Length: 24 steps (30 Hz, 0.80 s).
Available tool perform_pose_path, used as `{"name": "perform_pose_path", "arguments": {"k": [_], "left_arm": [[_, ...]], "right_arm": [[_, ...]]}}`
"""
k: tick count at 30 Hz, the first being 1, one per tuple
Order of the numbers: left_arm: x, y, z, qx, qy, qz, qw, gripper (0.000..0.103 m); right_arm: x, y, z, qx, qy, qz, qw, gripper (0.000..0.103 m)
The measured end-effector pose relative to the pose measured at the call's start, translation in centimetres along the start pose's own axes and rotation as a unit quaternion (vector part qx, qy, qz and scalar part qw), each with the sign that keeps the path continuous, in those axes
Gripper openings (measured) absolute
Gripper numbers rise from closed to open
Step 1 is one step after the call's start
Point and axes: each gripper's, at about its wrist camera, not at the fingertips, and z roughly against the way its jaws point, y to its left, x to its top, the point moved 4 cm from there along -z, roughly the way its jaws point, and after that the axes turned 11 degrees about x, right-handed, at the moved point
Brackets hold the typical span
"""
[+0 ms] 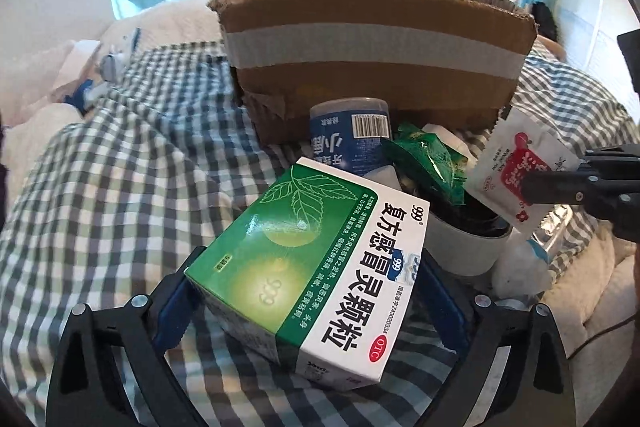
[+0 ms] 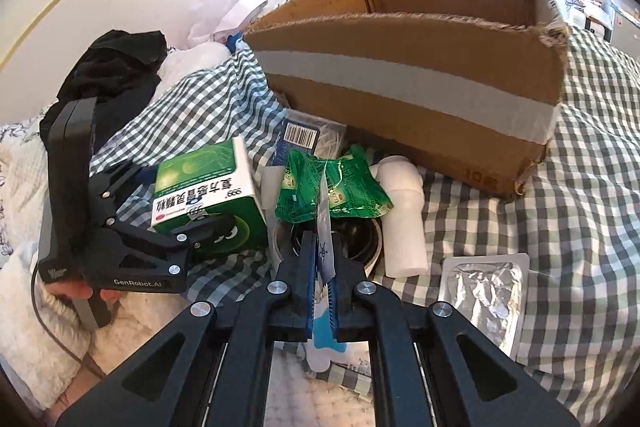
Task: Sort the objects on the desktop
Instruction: 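Carry the green box and white stick into the cardboard box and release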
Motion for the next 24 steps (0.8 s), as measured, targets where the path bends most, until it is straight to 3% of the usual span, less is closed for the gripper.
{"name": "perform_pose_path", "arguments": {"k": [12,17,24], "left_arm": [[-0.8,0.4,5.4,0.049,-0.016,0.107,0.9929,0.096],[-0.4,-0.9,8.7,0.066,-0.056,0.122,0.9888,0.095],[1.6,-2.7,11.4,0.054,-0.091,0.125,0.9865,0.094]], "right_arm": [[0.6,1.3,5.0,0.009,-0.05,0.004,0.999,0.005],[1.1,1.7,7.2,0.012,-0.075,0.006,0.997,0.005],[1.9,2.1,10.0,0.015,-0.107,0.013,0.994,0.005]]}}
